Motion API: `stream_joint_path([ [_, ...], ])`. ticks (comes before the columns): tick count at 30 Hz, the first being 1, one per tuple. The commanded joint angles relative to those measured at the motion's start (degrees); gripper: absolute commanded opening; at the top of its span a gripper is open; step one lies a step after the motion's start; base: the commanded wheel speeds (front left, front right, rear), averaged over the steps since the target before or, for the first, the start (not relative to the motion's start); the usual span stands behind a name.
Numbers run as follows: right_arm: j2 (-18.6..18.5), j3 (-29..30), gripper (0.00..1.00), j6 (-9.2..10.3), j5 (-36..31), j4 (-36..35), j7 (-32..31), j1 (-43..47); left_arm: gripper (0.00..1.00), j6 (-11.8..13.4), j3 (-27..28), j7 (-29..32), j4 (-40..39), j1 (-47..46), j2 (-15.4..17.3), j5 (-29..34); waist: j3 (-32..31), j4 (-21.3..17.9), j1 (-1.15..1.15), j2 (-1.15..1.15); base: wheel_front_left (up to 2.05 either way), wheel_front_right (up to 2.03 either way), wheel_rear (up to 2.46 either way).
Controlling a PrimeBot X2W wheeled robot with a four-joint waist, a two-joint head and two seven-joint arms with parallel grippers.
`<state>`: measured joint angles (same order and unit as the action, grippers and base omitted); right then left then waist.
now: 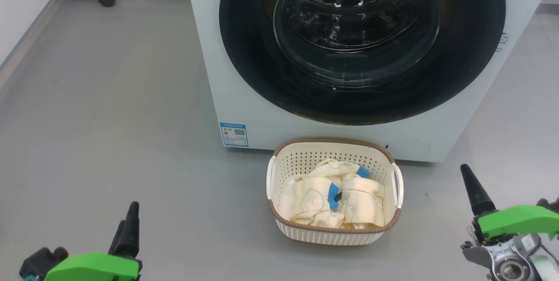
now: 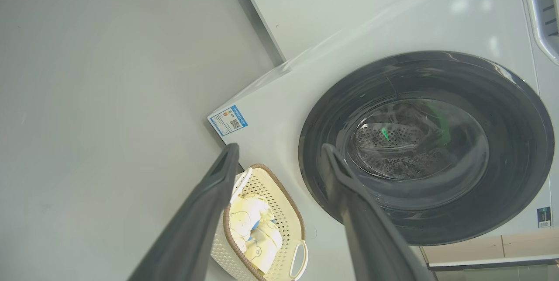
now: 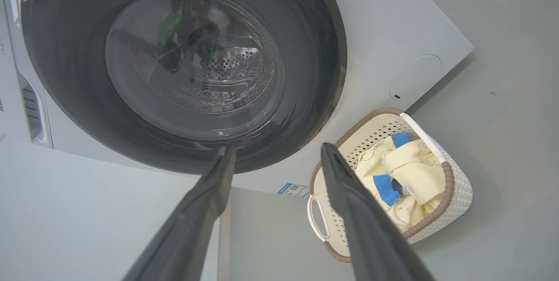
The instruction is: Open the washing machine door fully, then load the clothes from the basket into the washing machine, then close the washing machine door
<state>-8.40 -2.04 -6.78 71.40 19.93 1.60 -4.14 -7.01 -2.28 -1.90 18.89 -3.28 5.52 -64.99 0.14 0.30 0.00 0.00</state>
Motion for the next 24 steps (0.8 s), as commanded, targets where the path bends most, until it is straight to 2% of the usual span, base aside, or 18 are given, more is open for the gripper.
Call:
stream_joint_path([
  [1,-2.1,-0.6,1.00,-0.30,-1.6,-1.5,0.9,-4.0,1.00,-0.2,0.5,-0.7,-1.4,-3.5,1.8,2.3,0.0,0.0,0.00,0.00,0.00,0.00,0.00],
  [24,-6.0,-5.1,1.00,-0.42,-13.0,-0.1,4.6,-6.5,1.00,-0.3,-1.8,-4.4,0.5,-6.1,3.7,17.4,-0.1,0.0,0.00,0.00,0.00,0.00,0.00],
])
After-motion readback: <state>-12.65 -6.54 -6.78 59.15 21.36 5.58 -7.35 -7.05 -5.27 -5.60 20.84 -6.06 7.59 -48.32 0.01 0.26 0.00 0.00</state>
